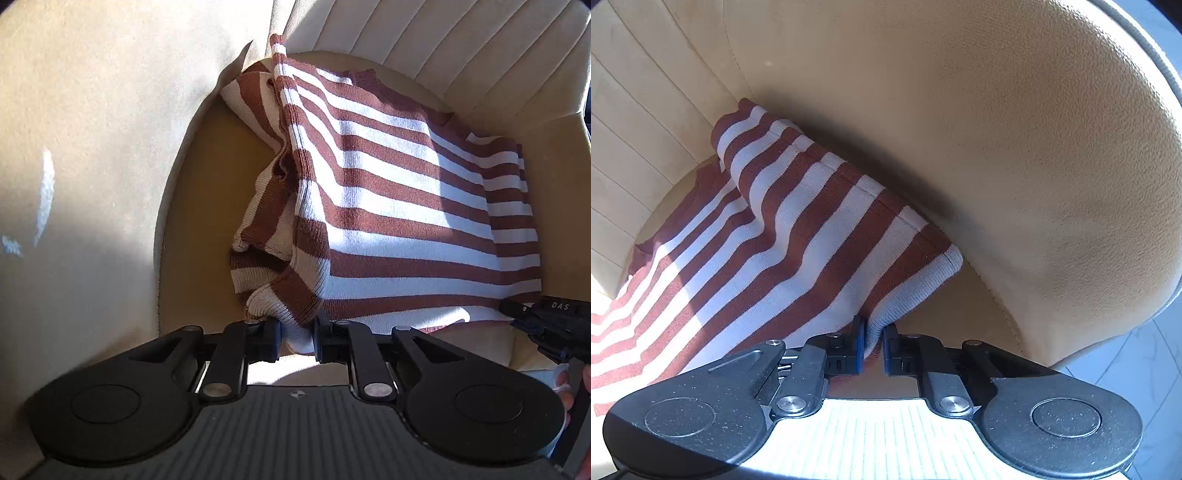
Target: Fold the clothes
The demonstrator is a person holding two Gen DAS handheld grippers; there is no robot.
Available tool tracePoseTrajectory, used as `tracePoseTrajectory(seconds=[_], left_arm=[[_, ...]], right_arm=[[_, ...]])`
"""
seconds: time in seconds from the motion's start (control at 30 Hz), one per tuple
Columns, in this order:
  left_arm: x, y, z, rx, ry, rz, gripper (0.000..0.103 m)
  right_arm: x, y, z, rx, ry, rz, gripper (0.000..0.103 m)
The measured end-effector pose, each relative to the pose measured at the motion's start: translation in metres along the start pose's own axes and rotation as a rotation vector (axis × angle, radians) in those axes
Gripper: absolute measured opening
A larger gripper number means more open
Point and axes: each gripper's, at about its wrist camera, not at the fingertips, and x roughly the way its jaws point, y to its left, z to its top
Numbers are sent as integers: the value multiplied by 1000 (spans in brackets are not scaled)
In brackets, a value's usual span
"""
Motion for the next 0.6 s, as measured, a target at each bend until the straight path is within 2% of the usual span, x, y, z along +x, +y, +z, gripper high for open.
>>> tracePoseTrajectory(seconds=[0.03,0.1,0.23,0.3,0.4,0.53,0.57,0.6], left_arm=[[-10,-5,-1,21,-12,5,26],[-33,-20,-8,87,-44,0,25],[-68,-62,0,240,-147,-121,25],[-62,-84,18,323,-193,-132,26],[-33,-82,38,309,-190,-53,26],[11,-53,51,352,-208,149,26],[21,-40,53,330,-178,167,26],[28,-28,55,288,-154,149,26]], right_arm=[[-2,6,3,-25,-8,-17,20],[-9,16,6,-80,-21,-44,27],[-29,28,2,-171,-45,-54,29],[-33,33,4,-178,-52,-21,29],[-32,47,10,-245,-91,2,31],[-8,73,30,-332,-110,52,34],[-3,81,34,-360,-114,49,36],[2,87,37,-387,-119,45,38]])
